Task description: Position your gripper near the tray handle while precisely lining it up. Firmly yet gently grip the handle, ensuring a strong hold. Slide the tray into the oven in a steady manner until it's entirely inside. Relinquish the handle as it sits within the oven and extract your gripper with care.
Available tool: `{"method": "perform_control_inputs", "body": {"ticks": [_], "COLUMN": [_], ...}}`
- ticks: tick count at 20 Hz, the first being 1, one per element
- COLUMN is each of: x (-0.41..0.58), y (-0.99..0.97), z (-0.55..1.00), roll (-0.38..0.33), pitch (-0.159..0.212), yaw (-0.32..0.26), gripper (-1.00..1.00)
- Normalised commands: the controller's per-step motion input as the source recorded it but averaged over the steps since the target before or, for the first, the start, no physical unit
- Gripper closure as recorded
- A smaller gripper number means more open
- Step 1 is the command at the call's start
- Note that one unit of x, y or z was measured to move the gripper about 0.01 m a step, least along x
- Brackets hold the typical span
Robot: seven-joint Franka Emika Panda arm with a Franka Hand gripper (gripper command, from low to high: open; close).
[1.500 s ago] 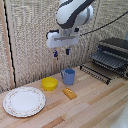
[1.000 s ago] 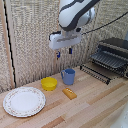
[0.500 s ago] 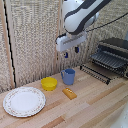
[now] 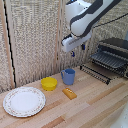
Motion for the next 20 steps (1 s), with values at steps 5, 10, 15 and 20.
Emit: {"method": "perform_control_inputs", "body": {"ticks": [5,10,15,20], "x": [0.0,0.0,0.006,0.03], "y": [-0.42,-0.41,-0.45,-0.47], "z": [0.0,-0.01,-0.1,-0.19], "roll": [-0.278,-0.274,-0.26,-0.258], "pitch": [-0.045,-0.032,-0.006,0.002], "yaw": [0.113,0.12,0.126,0.12], "gripper": [-1.0,-1.0,-1.0,-1.0]}}
